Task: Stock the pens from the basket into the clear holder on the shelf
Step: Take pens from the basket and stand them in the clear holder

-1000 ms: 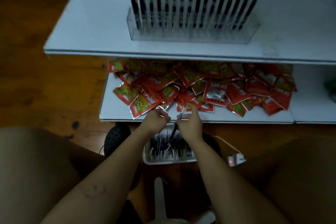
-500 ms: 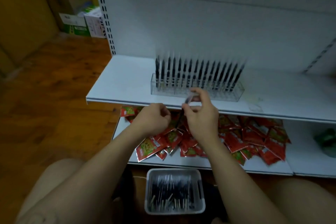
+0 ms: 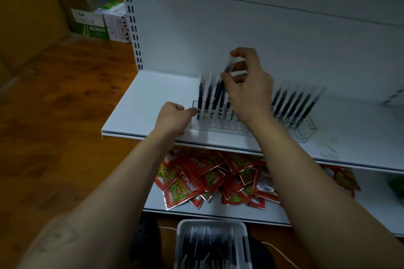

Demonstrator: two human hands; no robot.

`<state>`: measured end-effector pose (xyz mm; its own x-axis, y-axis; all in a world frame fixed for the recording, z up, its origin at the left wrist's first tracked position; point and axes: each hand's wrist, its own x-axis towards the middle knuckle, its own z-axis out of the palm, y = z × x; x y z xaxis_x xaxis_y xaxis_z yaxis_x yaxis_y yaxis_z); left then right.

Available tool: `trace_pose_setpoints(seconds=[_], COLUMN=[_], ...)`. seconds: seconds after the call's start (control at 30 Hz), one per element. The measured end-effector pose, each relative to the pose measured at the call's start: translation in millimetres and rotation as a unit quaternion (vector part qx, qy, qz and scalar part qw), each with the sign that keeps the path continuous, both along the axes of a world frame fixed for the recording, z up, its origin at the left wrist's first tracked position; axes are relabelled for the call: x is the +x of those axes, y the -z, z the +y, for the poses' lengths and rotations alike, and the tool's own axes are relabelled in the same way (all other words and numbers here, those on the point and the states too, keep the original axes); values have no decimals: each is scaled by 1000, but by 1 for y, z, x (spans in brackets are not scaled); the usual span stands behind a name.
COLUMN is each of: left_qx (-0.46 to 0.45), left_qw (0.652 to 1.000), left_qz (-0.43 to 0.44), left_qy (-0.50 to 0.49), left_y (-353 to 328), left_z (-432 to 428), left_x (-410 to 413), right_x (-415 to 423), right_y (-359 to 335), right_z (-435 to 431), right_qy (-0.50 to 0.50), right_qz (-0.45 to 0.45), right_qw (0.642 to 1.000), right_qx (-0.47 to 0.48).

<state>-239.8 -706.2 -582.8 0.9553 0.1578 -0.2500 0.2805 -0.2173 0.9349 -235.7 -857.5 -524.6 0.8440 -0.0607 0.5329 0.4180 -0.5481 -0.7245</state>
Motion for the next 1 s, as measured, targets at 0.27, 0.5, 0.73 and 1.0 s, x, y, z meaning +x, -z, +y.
trace_pose_setpoints(seconds=[0.27,0.5,0.73,1.0], left_qx=[-15,11,77,208], left_qw=[1000,1000,995,974], left_qz=[16,-3,-60,-51], left_qy=[-16,-29,-17,73], left_y=[9,15,7,40], left_z=[-1,-1,-13,-29], left_x=[11,6,-44,-110], right_x=[8,-8,-60,-114], right_y=[21,28,58,116], right_z=[-6,-26,-39,-61], right_qy=[-14,-59,-16,-59], right_qz=[35,124,144,334], right_qw=[994,957,978,908], right_qx=[-104,-257,-151,-246])
